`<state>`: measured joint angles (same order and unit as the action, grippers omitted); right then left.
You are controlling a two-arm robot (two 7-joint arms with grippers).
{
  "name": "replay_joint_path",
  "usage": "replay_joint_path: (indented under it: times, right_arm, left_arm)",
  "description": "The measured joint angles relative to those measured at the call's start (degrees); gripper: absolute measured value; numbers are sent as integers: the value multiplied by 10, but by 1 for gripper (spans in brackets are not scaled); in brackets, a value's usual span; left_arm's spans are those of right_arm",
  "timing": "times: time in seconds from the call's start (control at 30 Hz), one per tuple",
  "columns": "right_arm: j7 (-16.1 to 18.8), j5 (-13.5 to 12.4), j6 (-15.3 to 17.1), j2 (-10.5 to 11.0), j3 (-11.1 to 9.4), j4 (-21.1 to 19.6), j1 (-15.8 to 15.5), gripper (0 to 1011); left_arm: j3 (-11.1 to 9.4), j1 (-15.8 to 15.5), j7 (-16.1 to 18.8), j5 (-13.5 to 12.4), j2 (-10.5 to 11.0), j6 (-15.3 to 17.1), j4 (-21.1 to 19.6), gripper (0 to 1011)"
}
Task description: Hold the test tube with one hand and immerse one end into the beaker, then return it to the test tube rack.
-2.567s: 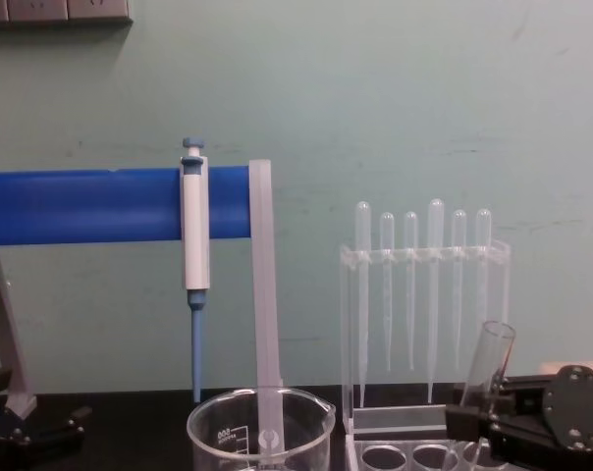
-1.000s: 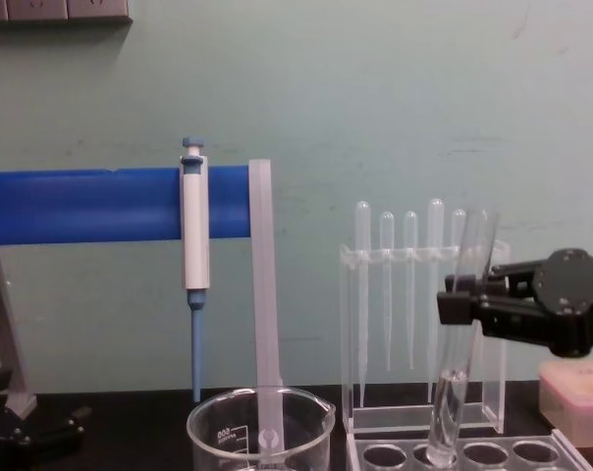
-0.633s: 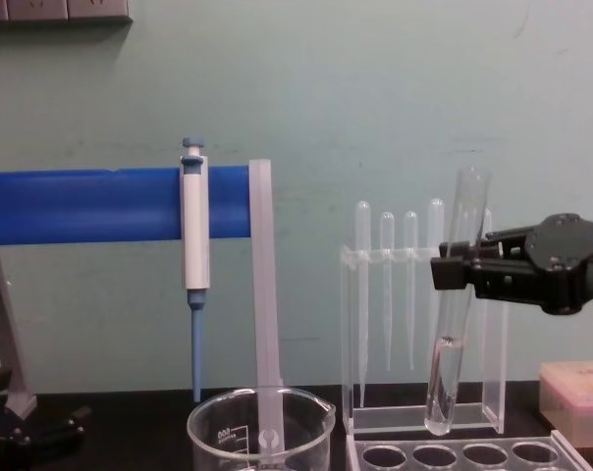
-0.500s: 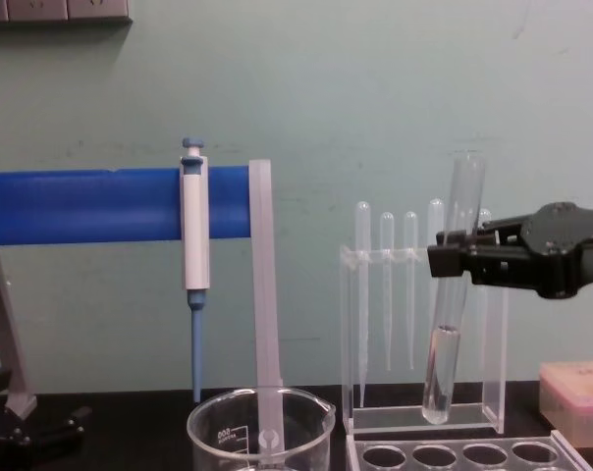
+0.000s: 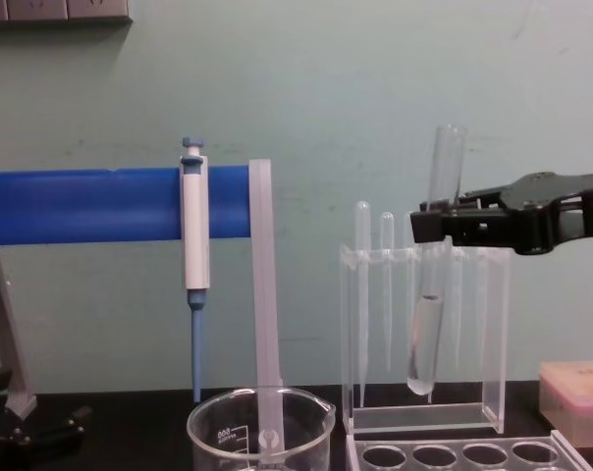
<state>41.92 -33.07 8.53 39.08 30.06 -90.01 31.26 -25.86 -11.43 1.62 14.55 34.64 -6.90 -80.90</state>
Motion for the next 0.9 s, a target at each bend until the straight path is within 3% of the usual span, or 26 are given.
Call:
replay_joint_path:
  times: [0.4, 0.9]
  right_arm:
    - [4, -6, 12, -8, 19, 11, 39, 238]
    - [9, -15, 15, -14, 34, 16, 62, 238]
  left_arm:
    - [0, 0, 0, 0, 0, 0, 0, 1000]
    - [0, 0, 0, 0, 0, 0, 0, 1000]
